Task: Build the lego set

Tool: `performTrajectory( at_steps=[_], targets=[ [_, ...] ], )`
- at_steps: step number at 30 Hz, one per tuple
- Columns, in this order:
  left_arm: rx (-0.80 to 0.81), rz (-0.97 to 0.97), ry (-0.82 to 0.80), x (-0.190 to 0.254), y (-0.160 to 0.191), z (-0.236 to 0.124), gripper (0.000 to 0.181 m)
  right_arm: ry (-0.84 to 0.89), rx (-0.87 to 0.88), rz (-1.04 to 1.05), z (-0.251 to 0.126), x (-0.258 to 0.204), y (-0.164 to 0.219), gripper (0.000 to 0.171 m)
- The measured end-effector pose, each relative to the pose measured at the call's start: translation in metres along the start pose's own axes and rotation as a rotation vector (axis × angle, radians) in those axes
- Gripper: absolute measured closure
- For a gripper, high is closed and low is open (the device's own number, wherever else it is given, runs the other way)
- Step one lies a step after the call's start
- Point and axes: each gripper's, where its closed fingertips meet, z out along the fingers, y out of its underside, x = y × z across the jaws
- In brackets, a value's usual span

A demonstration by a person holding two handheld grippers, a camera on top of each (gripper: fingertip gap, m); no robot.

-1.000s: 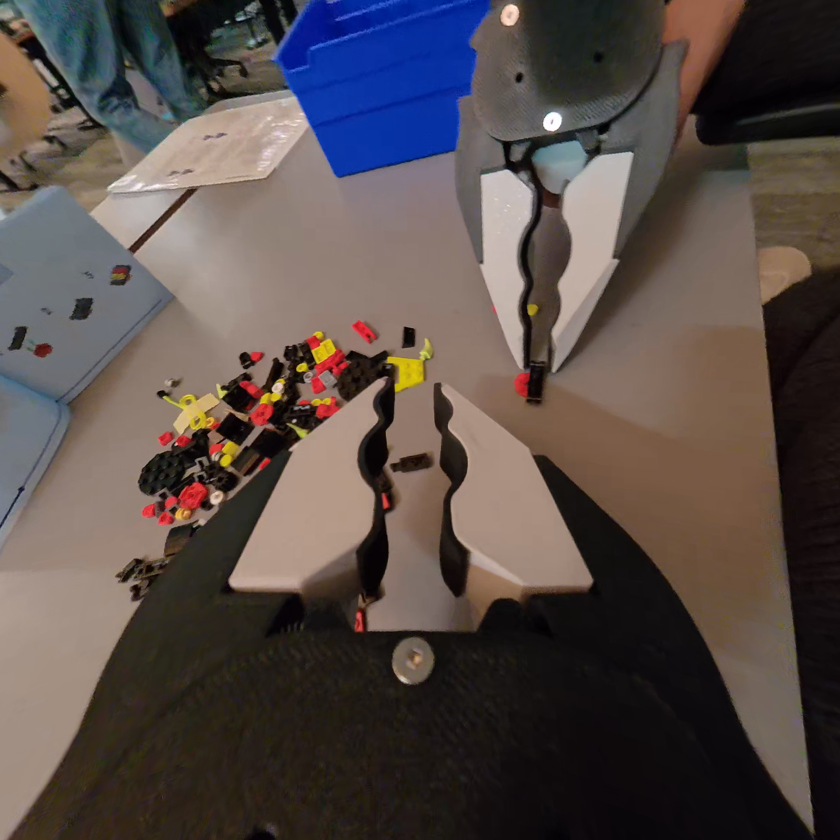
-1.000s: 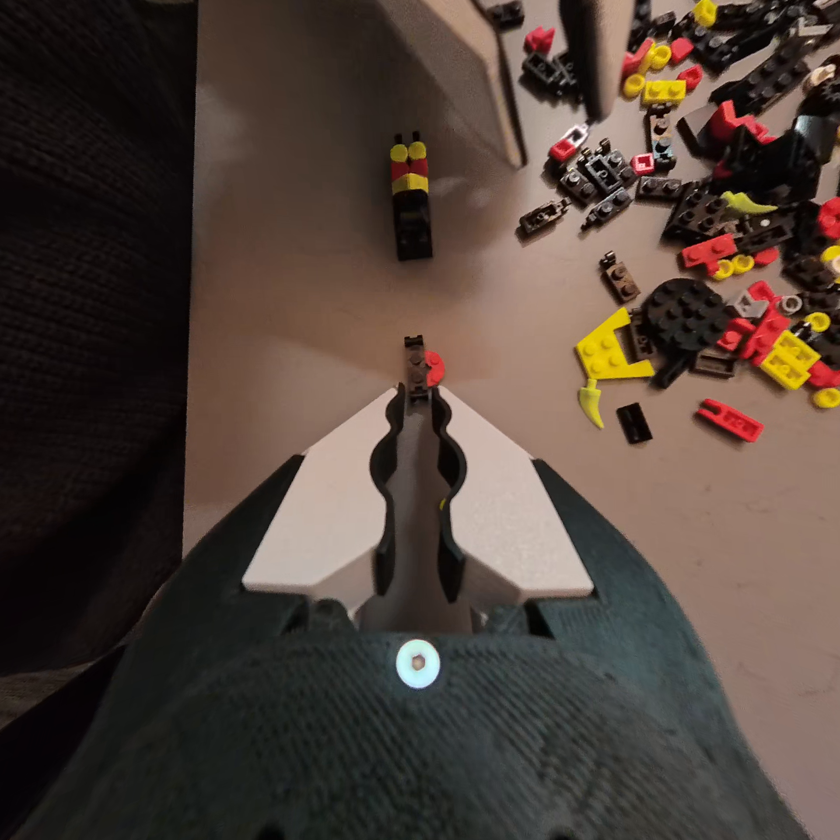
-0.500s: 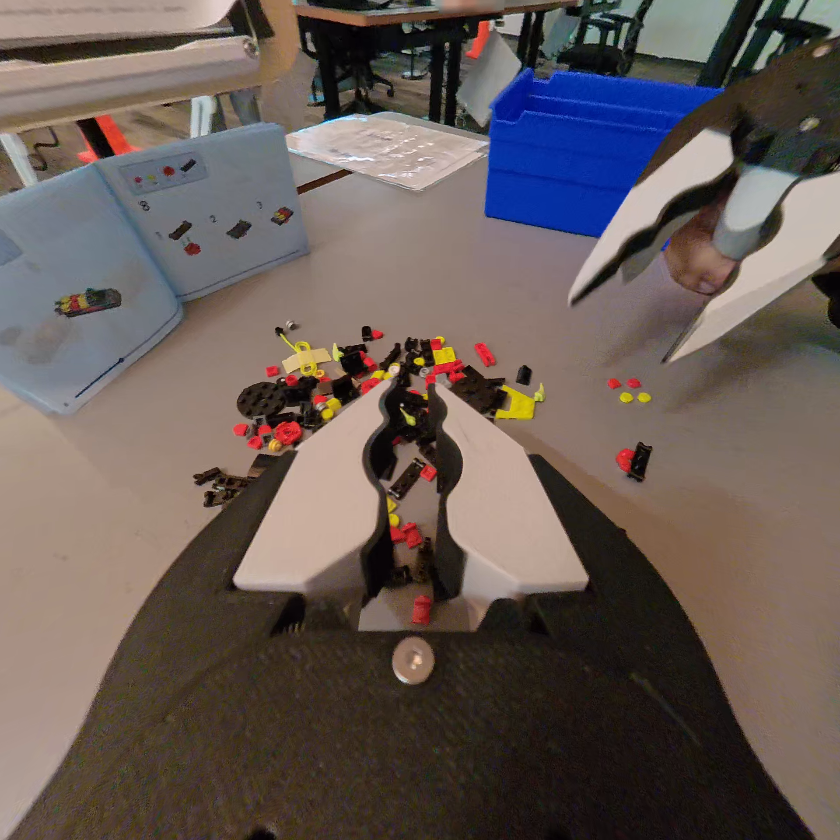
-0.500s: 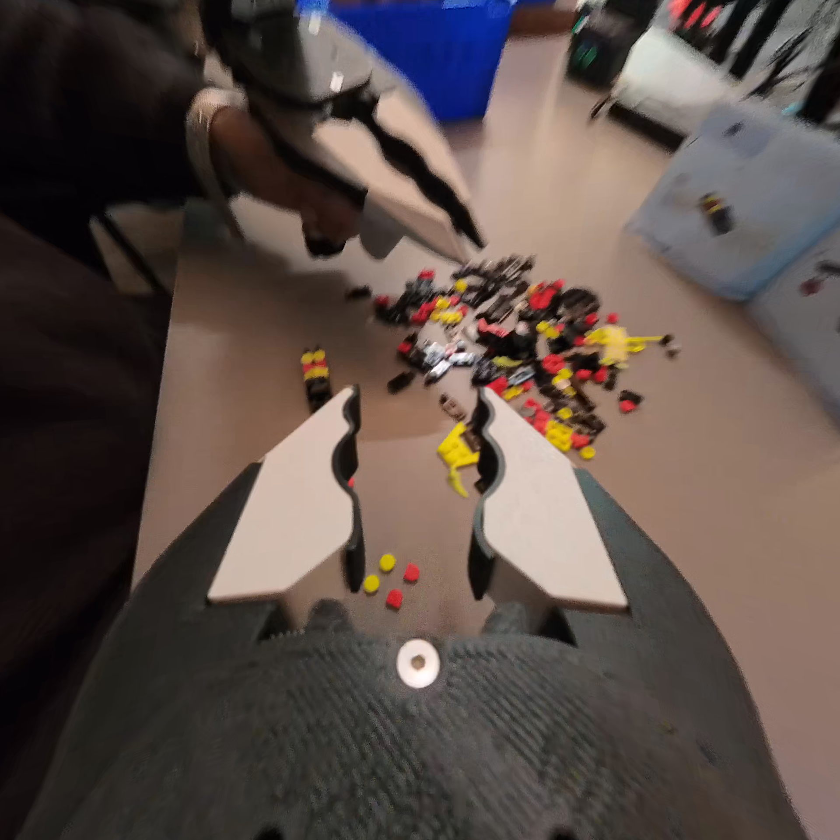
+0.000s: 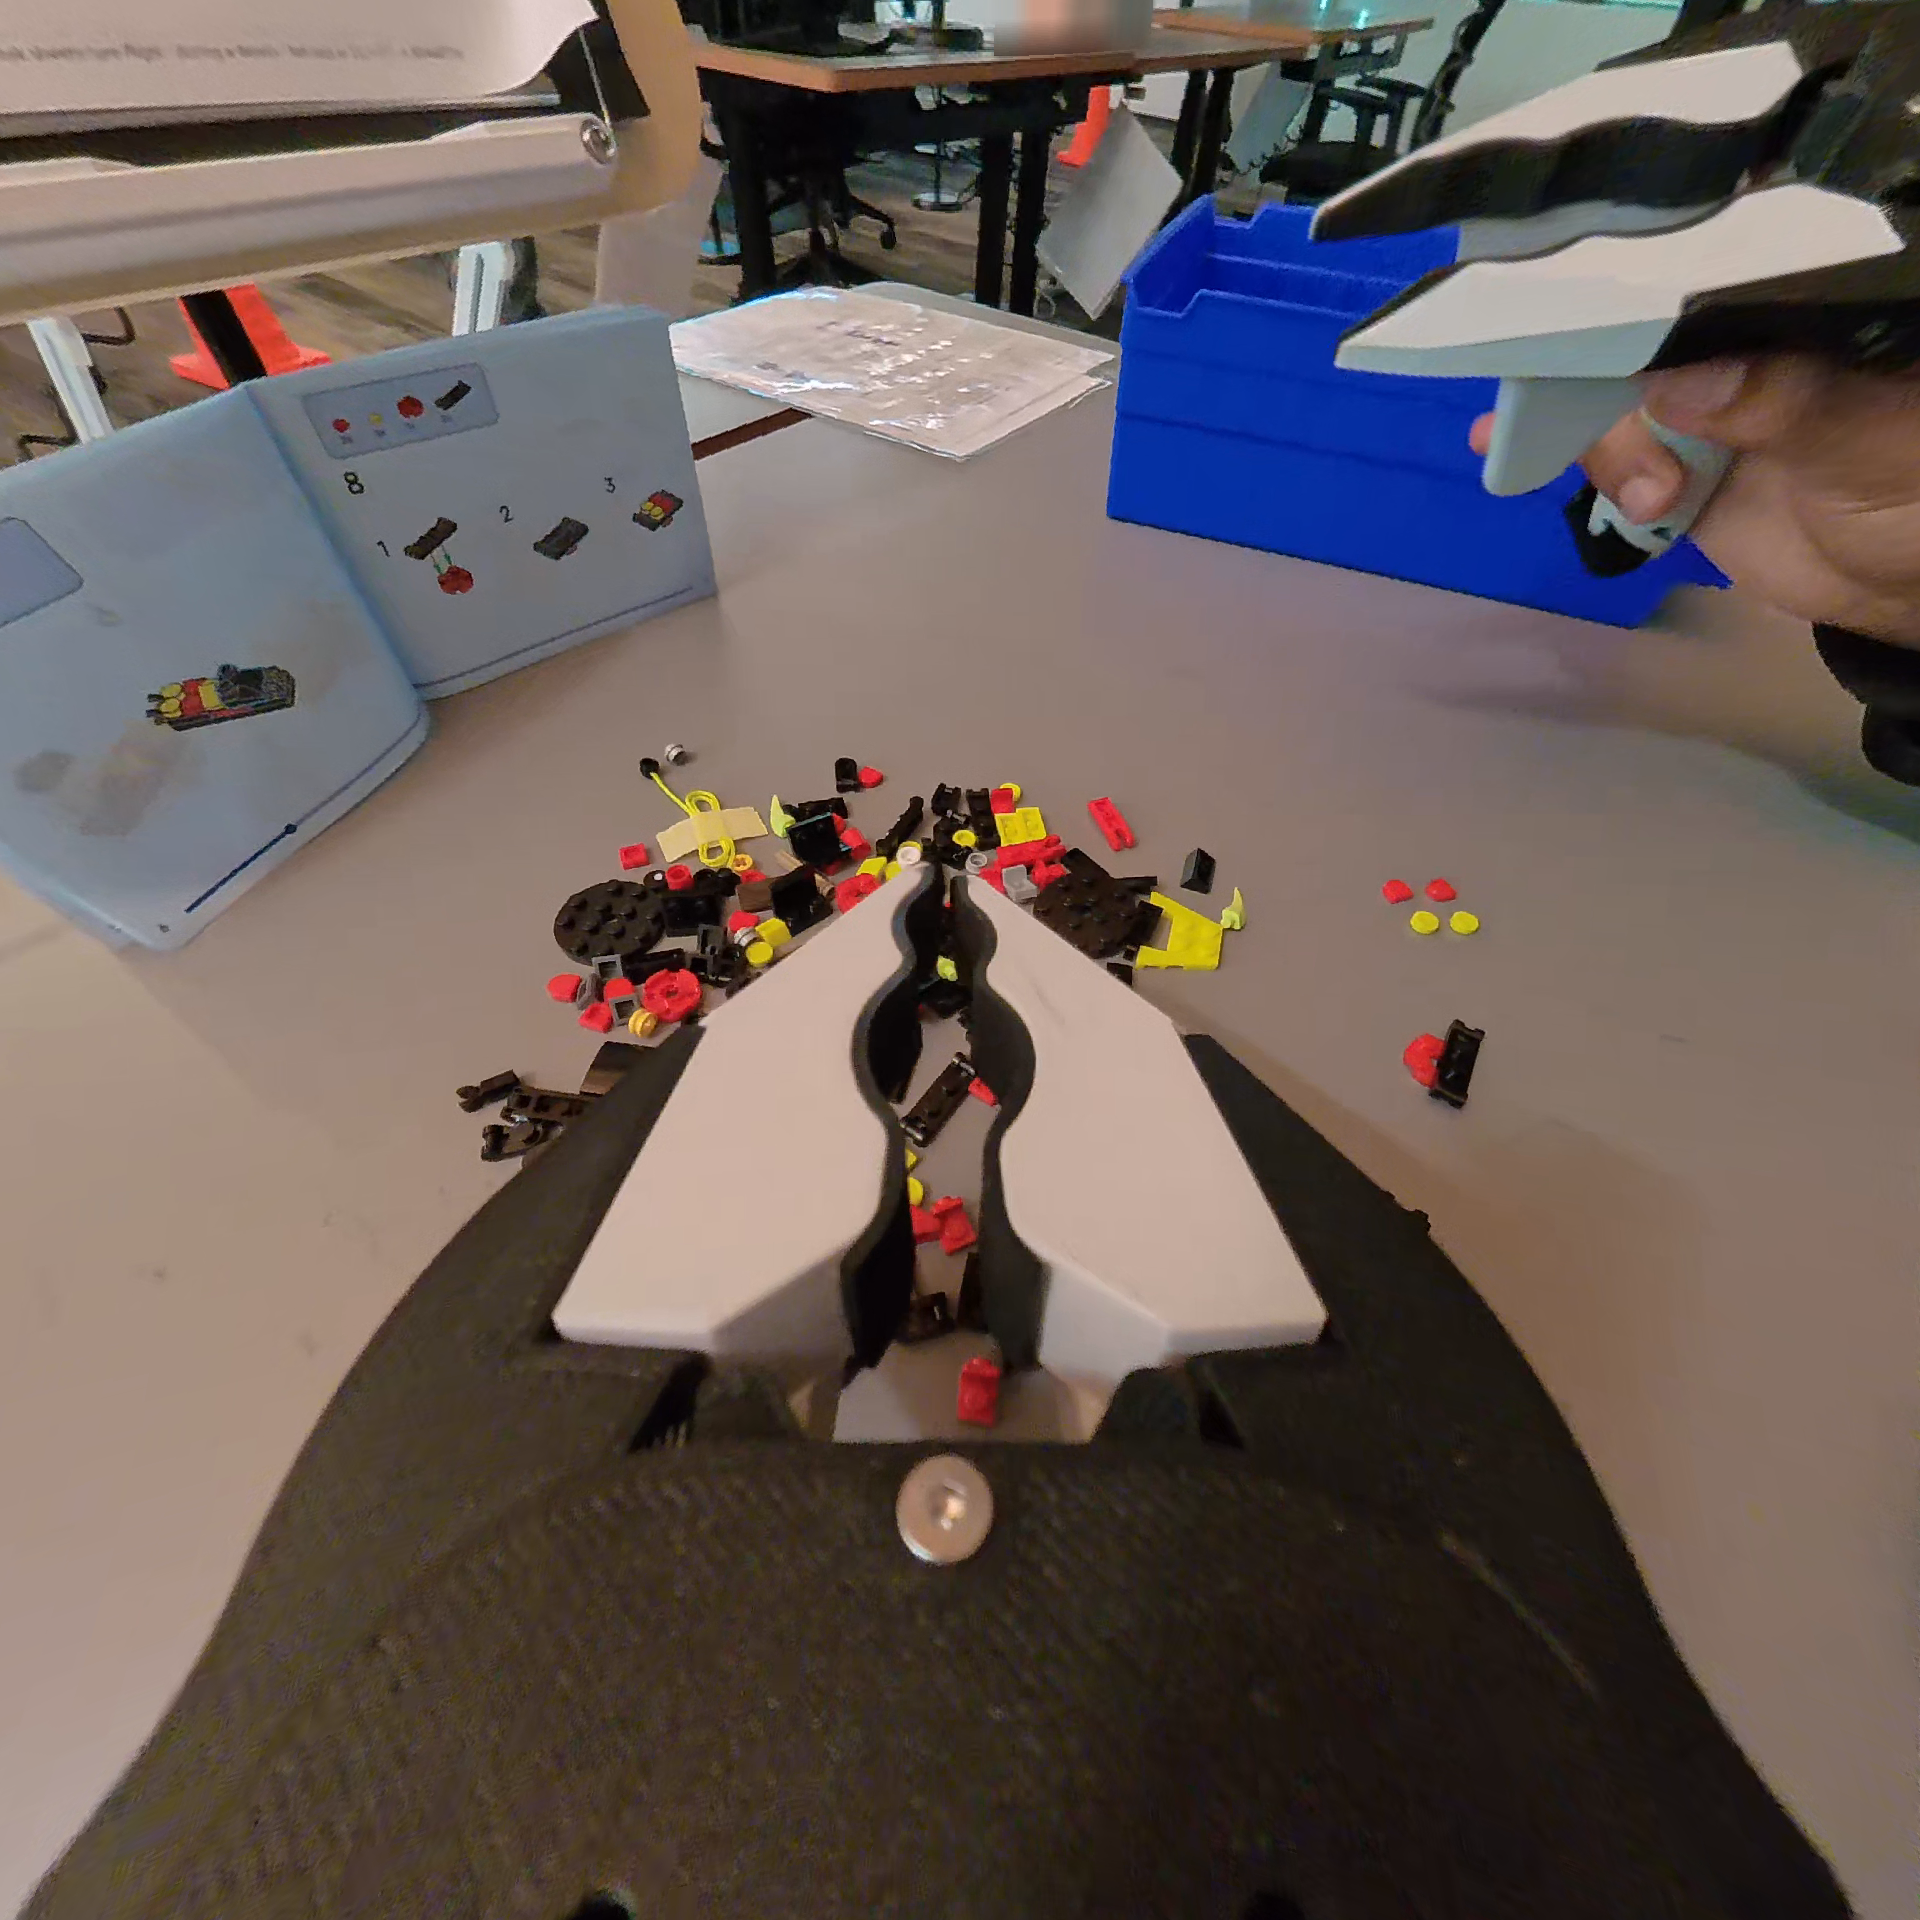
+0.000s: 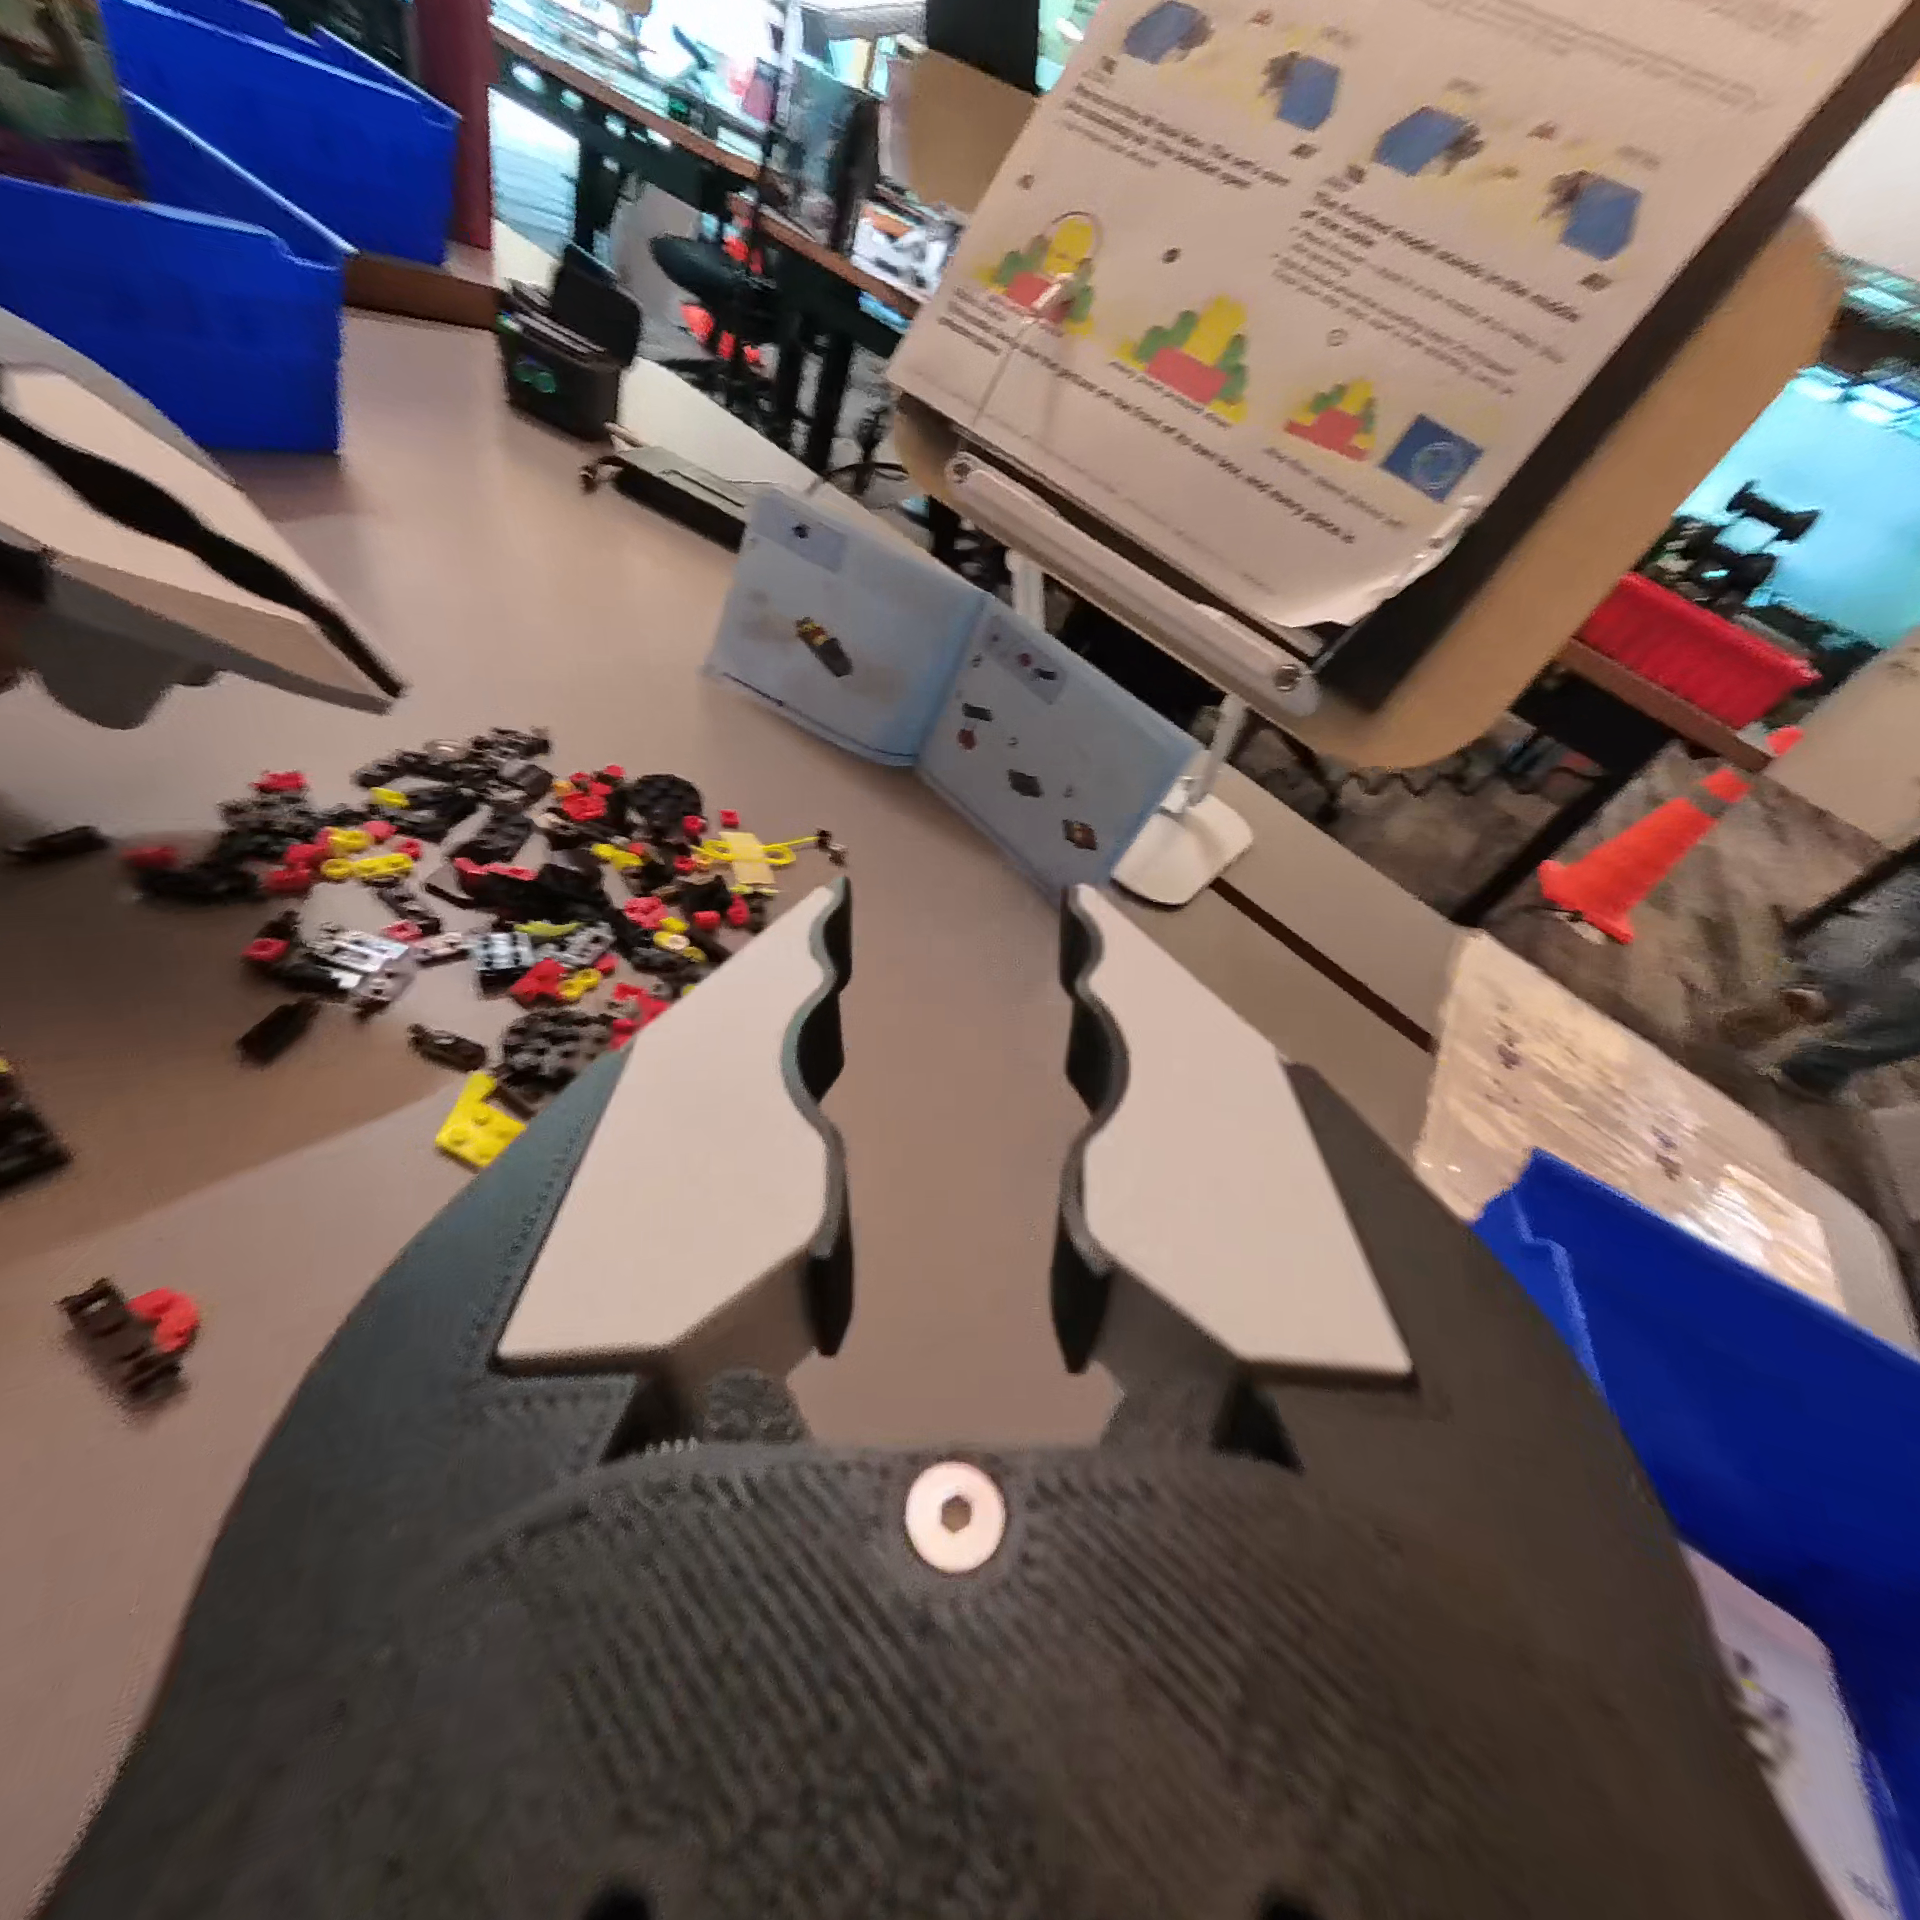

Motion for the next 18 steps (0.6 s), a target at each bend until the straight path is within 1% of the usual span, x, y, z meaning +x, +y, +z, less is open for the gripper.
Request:
performTrajectory(
  at_steps=[1, 4, 5, 7, 9, 11, 14, 15, 17, 18],
  targets=[
    [0.000, 0.006, 0.000, 0.000, 0.000, 0.000, 0.181, 0.040, -0.004, -0.021, 0.000, 0.005, 0.002, 0.130],
    [-0.004, 0.010, -0.001, 0.000, 0.001, 0.001, 0.181, 0.156, 0.031, -0.070, -0.003, 0.019, 0.002, 0.134],
    [-0.004, 0.009, -0.001, 0.000, 0.001, 0.000, 0.181, 0.163, 0.045, -0.078, -0.003, 0.019, 0.000, 0.139],
    [-0.002, 0.006, -0.004, -0.001, 0.001, 0.000, 0.181, 0.150, 0.072, -0.061, -0.002, 0.015, -0.002, 0.142],
    [-0.004, 0.002, 0.007, 0.000, 0.001, 0.000, 0.181, 0.132, 0.098, -0.022, -0.001, 0.010, -0.005, 0.151],
    [-0.013, -0.003, 0.039, 0.004, 0.002, -0.001, 0.181, 0.113, 0.098, -0.007, 0.002, 0.006, -0.004, 0.152],
    [-0.013, -0.015, 0.065, 0.006, 0.002, -0.002, 0.181, 0.070, 0.081, -0.067, 0.006, -0.005, 0.001, 0.157],
    [-0.015, -0.015, 0.070, 0.007, 0.002, -0.001, 0.181, 0.024, 0.082, -0.085, 0.008, -0.014, 0.003, 0.152],
    [-0.024, -0.012, 0.076, 0.008, 0.005, 0.000, 0.181, -0.038, 0.104, -0.067, 0.009, -0.028, 0.003, 0.132],
    [-0.028, -0.009, 0.075, 0.008, 0.006, 0.000, 0.181, -0.067, 0.112, -0.042, 0.009, -0.035, 0.002, 0.125]
  ],
)
